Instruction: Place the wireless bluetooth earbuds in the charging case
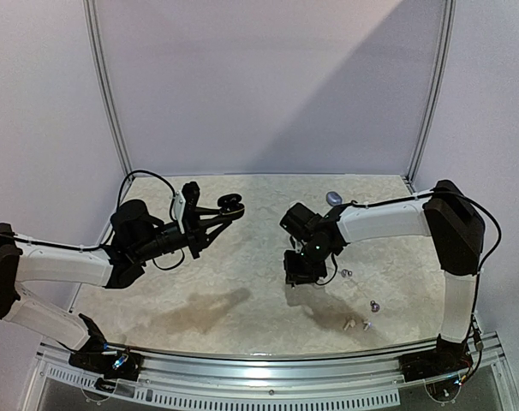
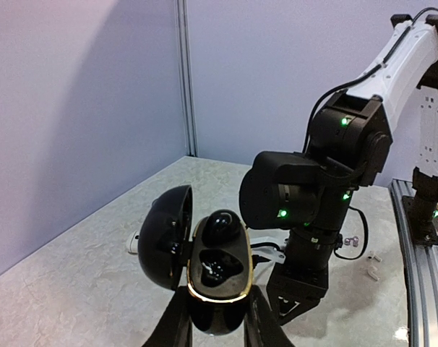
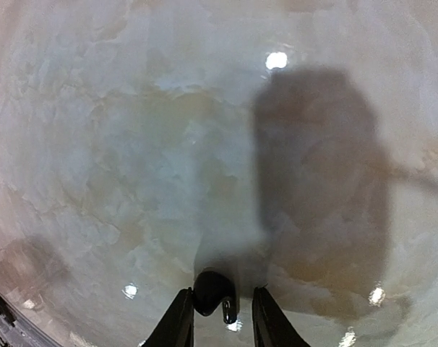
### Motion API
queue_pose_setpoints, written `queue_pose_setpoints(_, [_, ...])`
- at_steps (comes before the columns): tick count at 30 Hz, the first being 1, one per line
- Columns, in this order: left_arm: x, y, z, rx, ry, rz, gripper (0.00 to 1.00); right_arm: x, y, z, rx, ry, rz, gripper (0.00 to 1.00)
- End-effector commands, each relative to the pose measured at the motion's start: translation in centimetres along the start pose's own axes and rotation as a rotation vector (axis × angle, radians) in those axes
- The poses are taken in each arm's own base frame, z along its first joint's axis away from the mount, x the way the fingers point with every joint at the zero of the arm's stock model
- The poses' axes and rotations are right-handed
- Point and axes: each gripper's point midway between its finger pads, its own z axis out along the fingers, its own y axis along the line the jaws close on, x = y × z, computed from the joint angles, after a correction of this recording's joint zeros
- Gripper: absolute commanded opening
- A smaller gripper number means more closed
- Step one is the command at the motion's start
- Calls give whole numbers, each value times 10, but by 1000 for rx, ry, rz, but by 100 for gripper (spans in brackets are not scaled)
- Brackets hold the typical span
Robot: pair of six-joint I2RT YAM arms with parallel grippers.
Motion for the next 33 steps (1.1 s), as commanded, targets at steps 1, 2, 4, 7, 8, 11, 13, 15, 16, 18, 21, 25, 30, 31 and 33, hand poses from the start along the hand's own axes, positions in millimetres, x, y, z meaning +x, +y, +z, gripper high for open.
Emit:
queue_pose_setpoints(1, [-2,-1,0,1,-1,1,0,17,-38,-3,153,31,18,29])
queue_pose_setpoints(2, [-3,-1,0,2,-2,2,0,15,-36,-6,151,24,11,29])
queue_pose_setpoints(4, [-2,-1,1,5,-1,1,0,11,-35,-11,157,17,-6,29])
queue_pose_setpoints(7, [-3,-1,0,6,-2,1,0,7,-33,-15,141,16,-21,29])
queue_pose_setpoints(8, [-2,-1,0,6,-2,2,0,6,-30,-16,124,14,-36,29])
queue_pose_setpoints(11, [-2,-1,0,5,0,4,0,1,-21,-23,83,7,-72,29])
queue_pose_setpoints(13, [-2,-1,0,6,-1,1,0,-5,-18,-30,87,-11,-100,31])
queue_pose_setpoints(15, [-2,-1,0,5,-1,1,0,-11,-17,-36,113,-22,-122,32])
queue_pose_setpoints(16, [-2,-2,0,5,0,1,0,-15,-17,-39,130,-31,-132,32])
queue_pose_setpoints(18, [-1,-2,0,5,1,1,0,-19,-17,-39,167,-36,-161,32])
queue_pose_setpoints(21, [-1,-1,-1,3,0,3,0,-20,-13,-37,217,-24,-208,32])
queue_pose_setpoints(25, [0,-1,-1,1,3,2,0,-15,-16,-35,310,14,-232,33])
queue_pose_setpoints(30, [2,-2,-2,3,6,0,0,-10,-16,-24,372,57,-251,32])
queue_pose_setpoints(31, [2,-2,-2,3,6,1,0,-8,-14,-22,373,65,-260,32])
queue_pose_setpoints(33, [2,-2,-3,3,5,0,0,-5,-15,-19,391,83,-268,32])
